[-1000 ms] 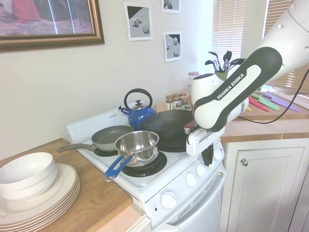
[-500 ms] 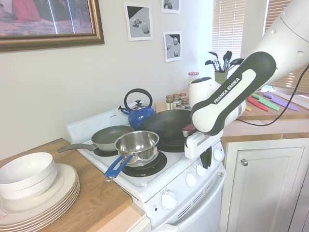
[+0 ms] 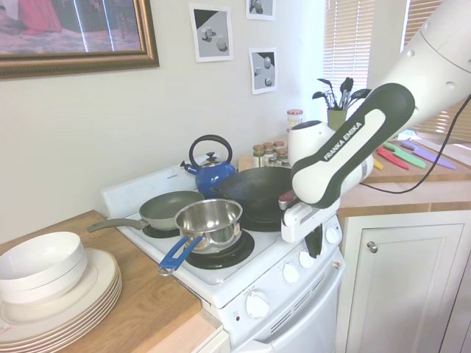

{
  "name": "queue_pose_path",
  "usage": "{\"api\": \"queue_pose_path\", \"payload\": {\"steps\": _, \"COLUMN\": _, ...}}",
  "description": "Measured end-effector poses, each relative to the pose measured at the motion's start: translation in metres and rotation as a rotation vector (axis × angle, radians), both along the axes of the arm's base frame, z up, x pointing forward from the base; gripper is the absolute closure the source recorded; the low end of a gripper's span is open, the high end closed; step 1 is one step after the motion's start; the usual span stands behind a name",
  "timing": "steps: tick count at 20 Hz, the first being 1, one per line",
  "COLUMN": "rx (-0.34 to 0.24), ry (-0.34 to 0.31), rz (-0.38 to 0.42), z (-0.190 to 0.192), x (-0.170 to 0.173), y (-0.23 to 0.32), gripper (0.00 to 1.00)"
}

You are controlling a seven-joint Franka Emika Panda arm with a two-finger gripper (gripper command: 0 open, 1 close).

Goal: Turn on the stove on the top left

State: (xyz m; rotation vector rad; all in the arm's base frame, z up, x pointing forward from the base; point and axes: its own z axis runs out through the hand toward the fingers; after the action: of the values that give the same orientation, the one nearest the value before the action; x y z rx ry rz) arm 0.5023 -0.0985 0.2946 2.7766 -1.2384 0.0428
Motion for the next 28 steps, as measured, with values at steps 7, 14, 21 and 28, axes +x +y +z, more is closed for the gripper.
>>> {"api": "queue_pose_path", "payload": {"steps": 7, "rx": -0.004, "ry": -0.019, "rz": -0.001, "z": -0.003, "x": 0.008, "y": -0.003, "gripper": 1.0}}
{"api": "queue_pose_path", "payload": {"steps": 14, "rx": -0.006, "ry": -0.024, "rz": 0.002, "z": -0.002, "x": 0.011, "y": -0.002, "gripper": 1.0}}
{"api": "queue_pose_path", "payload": {"steps": 21, "rx": -0.009, "ry": -0.025, "rz": 0.0, "z": -0.002, "x": 0.012, "y": 0.001, "gripper": 1.0}}
{"api": "queue_pose_path", "payload": {"steps": 28, "rx": -0.005, "ry": -0.028, "rz": 0.001, "z": 0.0, "x": 0.012, "y": 0.006, "gripper": 1.0}}
